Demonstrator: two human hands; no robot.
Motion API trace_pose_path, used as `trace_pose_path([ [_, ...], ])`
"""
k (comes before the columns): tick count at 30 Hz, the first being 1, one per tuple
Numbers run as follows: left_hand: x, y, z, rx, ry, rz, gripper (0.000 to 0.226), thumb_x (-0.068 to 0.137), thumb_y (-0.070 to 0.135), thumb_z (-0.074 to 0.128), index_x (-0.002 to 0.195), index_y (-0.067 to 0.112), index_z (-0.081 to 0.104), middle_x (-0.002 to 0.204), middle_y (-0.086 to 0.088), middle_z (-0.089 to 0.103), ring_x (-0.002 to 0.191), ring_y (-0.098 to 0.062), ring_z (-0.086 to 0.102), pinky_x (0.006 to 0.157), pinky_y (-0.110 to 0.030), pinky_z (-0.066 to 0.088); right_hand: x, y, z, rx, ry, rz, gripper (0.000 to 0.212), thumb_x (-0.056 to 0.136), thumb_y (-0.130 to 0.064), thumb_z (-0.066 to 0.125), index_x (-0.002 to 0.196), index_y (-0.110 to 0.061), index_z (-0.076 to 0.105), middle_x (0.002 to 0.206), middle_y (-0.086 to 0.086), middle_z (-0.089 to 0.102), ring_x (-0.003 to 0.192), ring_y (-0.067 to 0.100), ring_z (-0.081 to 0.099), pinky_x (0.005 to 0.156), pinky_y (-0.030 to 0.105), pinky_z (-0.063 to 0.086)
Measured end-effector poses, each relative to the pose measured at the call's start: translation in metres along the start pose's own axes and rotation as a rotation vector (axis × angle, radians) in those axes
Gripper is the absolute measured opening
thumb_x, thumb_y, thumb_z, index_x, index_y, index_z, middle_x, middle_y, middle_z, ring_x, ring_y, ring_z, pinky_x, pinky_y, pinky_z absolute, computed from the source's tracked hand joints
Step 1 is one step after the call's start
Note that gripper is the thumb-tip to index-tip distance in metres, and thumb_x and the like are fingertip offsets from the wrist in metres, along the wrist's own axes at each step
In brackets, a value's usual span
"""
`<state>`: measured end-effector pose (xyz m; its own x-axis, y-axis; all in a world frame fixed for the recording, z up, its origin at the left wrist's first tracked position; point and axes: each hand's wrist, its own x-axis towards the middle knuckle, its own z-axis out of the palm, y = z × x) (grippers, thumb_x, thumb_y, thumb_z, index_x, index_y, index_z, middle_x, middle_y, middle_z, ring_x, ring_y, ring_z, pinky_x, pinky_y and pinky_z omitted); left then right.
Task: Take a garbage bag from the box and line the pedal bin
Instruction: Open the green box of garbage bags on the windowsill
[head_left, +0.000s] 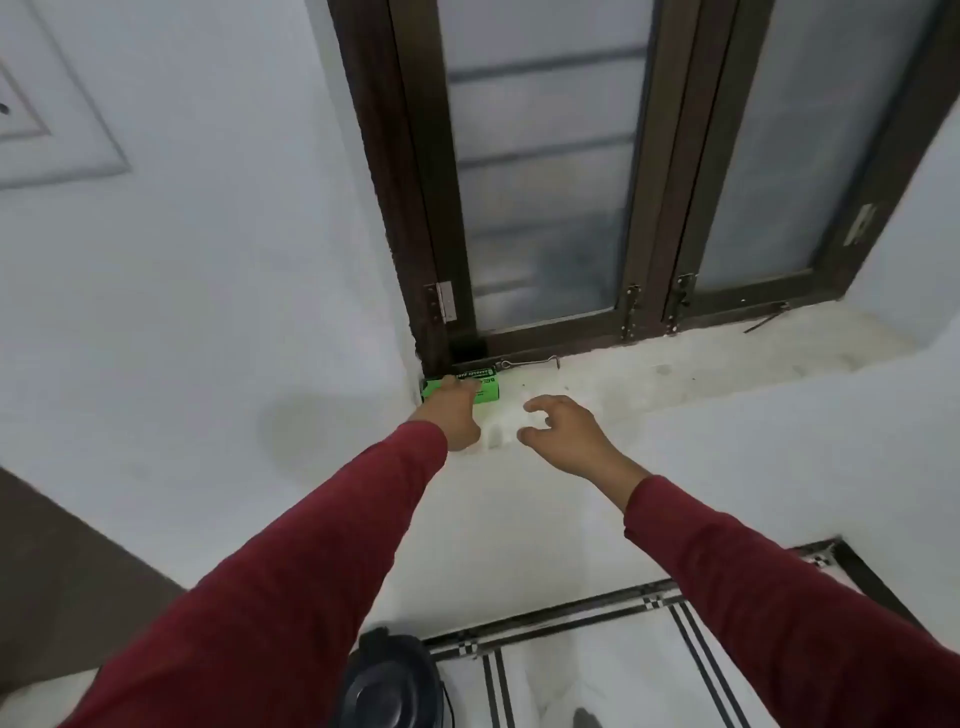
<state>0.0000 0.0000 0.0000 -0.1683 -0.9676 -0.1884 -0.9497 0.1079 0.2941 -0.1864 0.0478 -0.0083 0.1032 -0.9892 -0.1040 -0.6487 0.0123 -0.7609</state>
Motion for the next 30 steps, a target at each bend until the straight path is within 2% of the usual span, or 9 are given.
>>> trace_pose_path([
  [8,0.087,-0.007,0.008,0.260,-0.096,-0.081,0.092,0.085,0.009,0.060,0.161,0.036,0.016,0.162,-0.014,0.023,0.143,-0.038,0.035,0.113,-0.051,0.040,0.089,0.018,0.000,0.165,-0.131,0.143,0.044,0.095,-0.020,0.064,0.139,-0.017,0.060,0.145,0.001,0.057,0.132,0.018,0.054,0.101,0.025,0.044],
  [13,0.121,-0.023,0.019,0.387,-0.062,-0.062,0.091,0.087,0.009,0.058,0.159,0.045,0.014,0.151,-0.014,0.036,0.136,-0.036,0.036,0.107,-0.050,0.040,0.124,0.024,0.009,0.264,-0.155,0.216,0.042,0.094,-0.017,0.062,0.136,-0.018,0.061,0.138,-0.003,0.059,0.111,0.013,0.057,0.071,0.019,0.046],
  [15,0.130,-0.025,0.021,0.374,-0.030,-0.023,0.084,0.090,0.018,0.060,0.158,0.042,0.017,0.141,-0.014,0.042,0.126,-0.035,0.046,0.101,-0.046,0.044,0.134,0.028,0.012,0.310,-0.149,0.249,0.042,0.093,-0.018,0.063,0.135,-0.020,0.062,0.136,-0.002,0.062,0.114,0.015,0.060,0.076,0.021,0.047],
  [17,0.135,-0.020,0.022,0.203,-0.020,-0.051,0.082,0.090,0.036,0.063,0.159,0.037,0.017,0.141,-0.014,0.044,0.121,-0.036,0.054,0.097,-0.043,0.049,0.138,0.030,0.013,0.380,-0.134,0.302,0.042,0.092,-0.021,0.064,0.134,-0.024,0.061,0.130,-0.004,0.066,0.114,0.016,0.063,0.084,0.028,0.050],
  [20,0.140,-0.003,0.024,-0.404,0.057,-0.207,0.089,0.086,0.048,0.066,0.160,0.028,0.019,0.145,-0.009,0.051,0.123,-0.032,0.058,0.100,-0.041,0.051,0.139,0.032,0.008,0.524,-0.141,0.401,0.032,0.093,-0.034,0.060,0.125,-0.035,0.063,0.119,-0.008,0.068,0.101,0.016,0.067,0.076,0.034,0.056],
  [22,0.140,0.011,0.029,-0.788,0.068,-0.318,0.084,0.086,0.045,0.068,0.157,0.029,0.025,0.137,-0.001,0.059,0.115,-0.026,0.062,0.087,-0.036,0.056,0.137,0.034,0.001,0.669,-0.150,0.463,0.023,0.096,-0.041,0.059,0.117,-0.037,0.066,0.122,-0.004,0.069,0.106,0.022,0.071,0.079,0.039,0.062],
  [24,0.140,0.024,0.034,-1.088,-0.004,-0.450,0.071,0.084,0.044,0.071,0.145,0.023,0.040,0.122,0.001,0.066,0.102,-0.022,0.068,0.070,-0.032,0.058,0.132,0.039,-0.007,0.843,-0.163,0.482,0.028,0.096,-0.045,0.064,0.119,-0.029,0.069,0.123,0.005,0.070,0.109,0.032,0.072,0.084,0.047,0.064],
  [26,0.145,0.032,0.039,-1.255,-0.033,-0.523,0.066,0.082,0.046,0.075,0.133,0.021,0.043,0.112,-0.006,0.069,0.095,-0.024,0.072,0.061,-0.031,0.058,0.127,0.042,-0.018,0.971,-0.150,0.456,0.035,0.094,-0.038,0.070,0.125,-0.021,0.067,0.125,0.015,0.069,0.112,0.037,0.071,0.087,0.045,0.063],
  [30,0.153,0.043,0.046,-1.305,-0.020,-0.584,0.083,0.068,0.064,0.079,0.126,0.017,0.043,0.116,-0.012,0.068,0.090,-0.026,0.075,0.053,-0.026,0.056,0.117,0.048,-0.040,1.080,-0.088,0.399,0.037,0.093,-0.023,0.073,0.130,-0.023,0.065,0.125,0.016,0.068,0.108,0.039,0.072,0.081,0.039,0.063],
])
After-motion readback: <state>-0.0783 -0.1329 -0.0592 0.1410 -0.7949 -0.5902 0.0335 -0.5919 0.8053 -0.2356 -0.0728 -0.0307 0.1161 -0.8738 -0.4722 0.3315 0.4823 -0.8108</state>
